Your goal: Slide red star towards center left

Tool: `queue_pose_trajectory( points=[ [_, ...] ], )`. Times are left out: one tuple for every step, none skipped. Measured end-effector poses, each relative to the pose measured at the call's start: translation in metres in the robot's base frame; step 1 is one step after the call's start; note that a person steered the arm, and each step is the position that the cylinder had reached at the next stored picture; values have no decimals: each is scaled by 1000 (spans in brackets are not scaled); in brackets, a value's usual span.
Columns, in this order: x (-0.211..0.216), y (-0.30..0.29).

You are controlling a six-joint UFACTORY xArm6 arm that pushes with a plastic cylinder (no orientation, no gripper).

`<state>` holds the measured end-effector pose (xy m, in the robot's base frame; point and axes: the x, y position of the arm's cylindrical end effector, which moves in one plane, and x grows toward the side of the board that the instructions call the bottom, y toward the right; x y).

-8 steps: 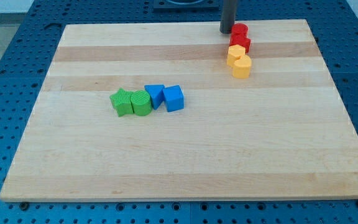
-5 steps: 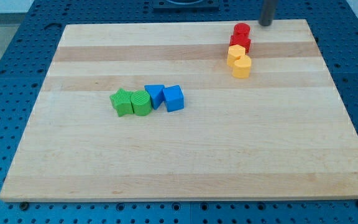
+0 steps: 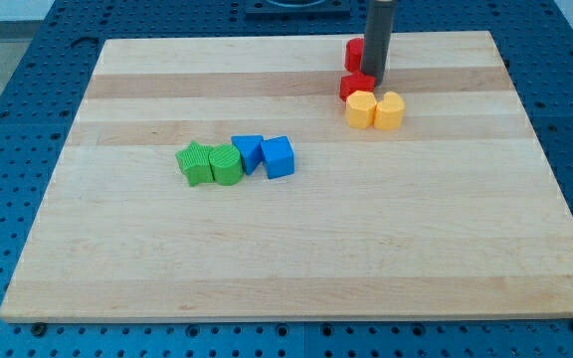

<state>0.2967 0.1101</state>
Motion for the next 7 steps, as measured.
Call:
queue_pose_trajectory(
  points=[
    [0, 39],
    [12, 33],
    [13, -18],
    [34, -83],
    [75, -154],
    [76, -167],
    [77, -200]
  ],
)
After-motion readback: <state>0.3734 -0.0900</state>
